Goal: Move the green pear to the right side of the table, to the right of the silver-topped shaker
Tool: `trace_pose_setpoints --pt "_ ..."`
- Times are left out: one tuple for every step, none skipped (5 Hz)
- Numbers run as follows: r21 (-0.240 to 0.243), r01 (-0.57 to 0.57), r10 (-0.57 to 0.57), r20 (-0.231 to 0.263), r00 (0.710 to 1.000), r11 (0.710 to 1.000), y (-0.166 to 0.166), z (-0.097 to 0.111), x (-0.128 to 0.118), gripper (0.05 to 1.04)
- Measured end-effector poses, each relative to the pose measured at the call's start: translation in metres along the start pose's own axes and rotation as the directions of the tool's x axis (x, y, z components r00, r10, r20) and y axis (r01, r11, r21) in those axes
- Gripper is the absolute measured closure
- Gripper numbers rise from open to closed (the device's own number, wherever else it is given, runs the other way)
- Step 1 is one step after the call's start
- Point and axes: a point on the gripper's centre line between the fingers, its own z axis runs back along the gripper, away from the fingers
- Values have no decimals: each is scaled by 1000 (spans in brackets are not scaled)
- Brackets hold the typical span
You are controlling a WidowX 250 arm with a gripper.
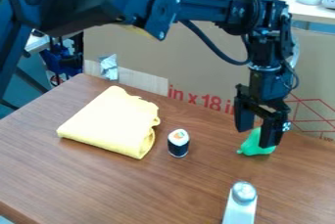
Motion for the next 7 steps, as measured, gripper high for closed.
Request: trace_pose_setpoints --pt "17 24 -24 8 1000 1000 2 0 1 77" --pt "37 51 -53 34 998 998 3 8 12 77" --pt "34 66 -66 16 998 997 4 -1 15 77" --pt "32 69 -70 12 997 997 6 -4 18 77" --pt "28 62 -63 4 998 998 8 -10 17 77" --pt "41 54 -54 -8 999 998 12 -16 17 77" --pt "36 44 -43 -29 999 998 12 -24 19 77"
